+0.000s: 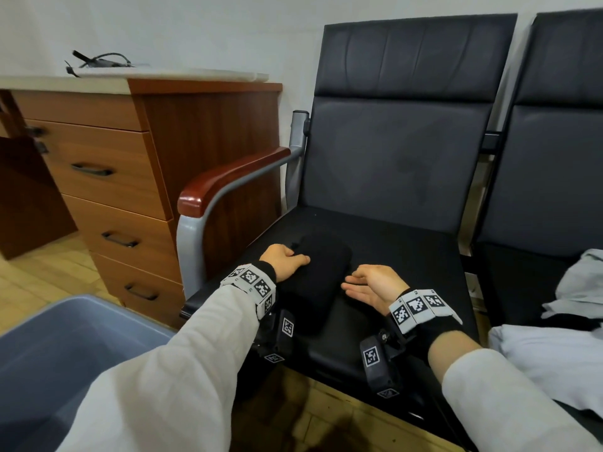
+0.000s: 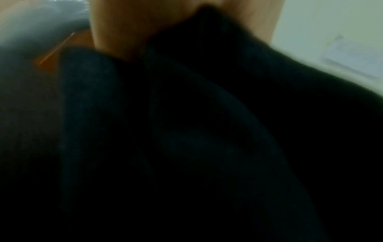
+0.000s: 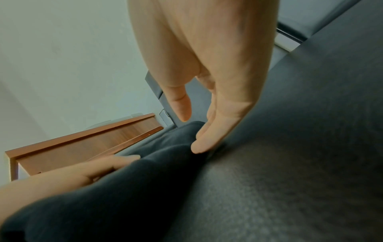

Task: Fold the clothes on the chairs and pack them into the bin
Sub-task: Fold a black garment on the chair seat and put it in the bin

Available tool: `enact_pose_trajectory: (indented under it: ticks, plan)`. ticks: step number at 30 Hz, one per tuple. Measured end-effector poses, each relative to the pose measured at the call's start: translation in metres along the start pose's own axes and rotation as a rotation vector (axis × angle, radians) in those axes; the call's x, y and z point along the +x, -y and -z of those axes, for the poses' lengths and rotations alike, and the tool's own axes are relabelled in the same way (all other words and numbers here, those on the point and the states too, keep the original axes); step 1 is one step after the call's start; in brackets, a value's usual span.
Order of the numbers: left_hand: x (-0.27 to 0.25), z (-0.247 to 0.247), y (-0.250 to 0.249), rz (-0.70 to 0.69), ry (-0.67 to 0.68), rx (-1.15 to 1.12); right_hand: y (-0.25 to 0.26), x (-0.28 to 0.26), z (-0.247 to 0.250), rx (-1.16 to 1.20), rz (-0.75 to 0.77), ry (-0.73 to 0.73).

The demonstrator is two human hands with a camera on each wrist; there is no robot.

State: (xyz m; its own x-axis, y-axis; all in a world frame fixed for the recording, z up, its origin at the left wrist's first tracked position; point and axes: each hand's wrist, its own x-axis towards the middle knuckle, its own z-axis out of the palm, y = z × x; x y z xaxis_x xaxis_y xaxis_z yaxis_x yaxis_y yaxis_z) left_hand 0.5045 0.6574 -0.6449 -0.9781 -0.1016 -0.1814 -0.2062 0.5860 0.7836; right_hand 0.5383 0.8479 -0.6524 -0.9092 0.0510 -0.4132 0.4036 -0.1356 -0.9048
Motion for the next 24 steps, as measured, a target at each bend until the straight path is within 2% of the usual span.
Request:
enact_pose_trajectory:
  ticks: [3,6,8,12,15,18,22,24]
  plan:
    - [-0.003,-0.002,-0.005,-0.052,0.087,-0.223,0.0,0.0,0.002,0.052,-0.018,0.041]
    - [-0.012,0.002,-0.014,-0.061,0.186,-0.347,0.0,0.002,0.005,0.097,-0.048,0.059]
    - [-0.016,0.006,-0.017,-0.071,0.215,-0.361,0.0,0.003,0.005,0.143,-0.071,0.077]
    - [-0.025,0.017,-0.017,-0.069,0.272,-0.317,0.004,0.006,0.004,0.384,-0.092,0.184]
    - [-0.03,0.024,-0.009,-0.035,0.297,-0.286,0.009,0.01,0.001,0.392,-0.061,0.211]
    - [-0.037,0.028,0.007,0.05,0.353,-0.33,0.011,0.013,-0.007,0.329,-0.002,0.154]
    - [-0.049,0.038,0.028,0.153,0.493,-0.319,0.011,0.019,-0.017,0.344,0.106,-0.026]
    - [-0.053,0.048,0.034,0.154,0.475,-0.331,0.011,0.022,-0.02,0.369,0.141,-0.061]
